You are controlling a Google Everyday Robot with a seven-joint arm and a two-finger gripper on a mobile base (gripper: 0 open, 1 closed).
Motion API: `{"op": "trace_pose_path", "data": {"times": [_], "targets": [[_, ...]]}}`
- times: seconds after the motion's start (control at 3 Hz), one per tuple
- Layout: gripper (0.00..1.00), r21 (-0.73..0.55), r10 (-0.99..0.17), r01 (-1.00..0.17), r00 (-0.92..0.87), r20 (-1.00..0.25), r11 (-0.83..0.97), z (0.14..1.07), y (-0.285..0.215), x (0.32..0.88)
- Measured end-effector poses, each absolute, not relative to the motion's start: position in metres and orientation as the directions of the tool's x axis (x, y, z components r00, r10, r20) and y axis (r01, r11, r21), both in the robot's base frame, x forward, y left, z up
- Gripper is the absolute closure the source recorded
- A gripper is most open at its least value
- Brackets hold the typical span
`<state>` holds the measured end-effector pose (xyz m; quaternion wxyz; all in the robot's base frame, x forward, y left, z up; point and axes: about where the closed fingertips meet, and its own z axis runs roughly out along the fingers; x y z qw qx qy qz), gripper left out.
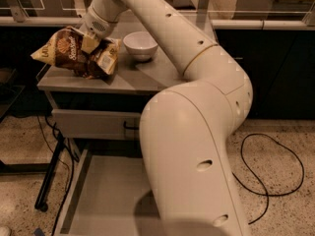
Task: Pick brown chip bag from middle drawer and place on counter
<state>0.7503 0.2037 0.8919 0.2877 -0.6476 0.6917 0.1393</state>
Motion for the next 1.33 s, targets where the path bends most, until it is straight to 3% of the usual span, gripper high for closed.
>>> {"op": "trace_pose_path", "data": {"times": [1.33], "targets": [[0.07, -0.18, -0.816, -0.976, 0.004, -0.578, 0.122, 0.8919, 0.2037, 0.7502]]}}
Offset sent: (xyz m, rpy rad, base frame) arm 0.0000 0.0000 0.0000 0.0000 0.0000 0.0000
